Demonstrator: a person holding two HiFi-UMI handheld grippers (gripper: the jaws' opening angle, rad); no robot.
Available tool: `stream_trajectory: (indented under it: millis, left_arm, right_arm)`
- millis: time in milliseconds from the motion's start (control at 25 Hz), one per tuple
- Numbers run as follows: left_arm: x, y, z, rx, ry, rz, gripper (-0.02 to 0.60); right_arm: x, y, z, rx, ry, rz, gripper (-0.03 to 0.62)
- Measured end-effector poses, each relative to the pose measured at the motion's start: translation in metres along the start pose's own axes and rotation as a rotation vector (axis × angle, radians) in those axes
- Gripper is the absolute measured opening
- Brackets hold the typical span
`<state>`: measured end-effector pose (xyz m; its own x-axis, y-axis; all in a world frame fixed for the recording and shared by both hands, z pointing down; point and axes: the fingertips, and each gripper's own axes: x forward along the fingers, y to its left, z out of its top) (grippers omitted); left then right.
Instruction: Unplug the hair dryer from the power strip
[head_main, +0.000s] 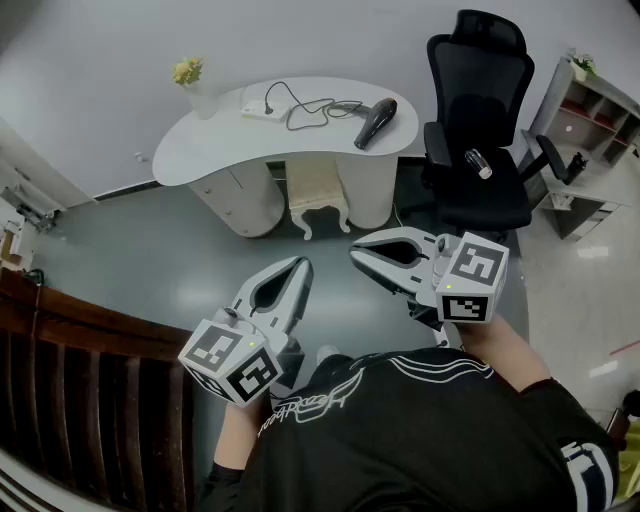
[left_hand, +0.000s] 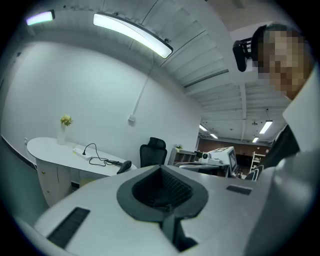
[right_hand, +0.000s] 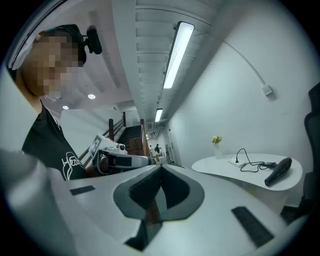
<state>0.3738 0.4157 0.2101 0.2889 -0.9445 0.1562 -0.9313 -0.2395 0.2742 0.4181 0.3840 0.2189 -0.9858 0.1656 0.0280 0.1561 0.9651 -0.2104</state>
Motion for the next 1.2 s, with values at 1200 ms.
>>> stream_trajectory:
  millis: [1200]
  left_arm:
    - [0.001, 0.141, 0.015, -0.078, 0.043, -0.086, 0.003]
  right_arm:
    - [0.124, -0.053, -0.015, 0.131, 0.07, -0.111, -0.003]
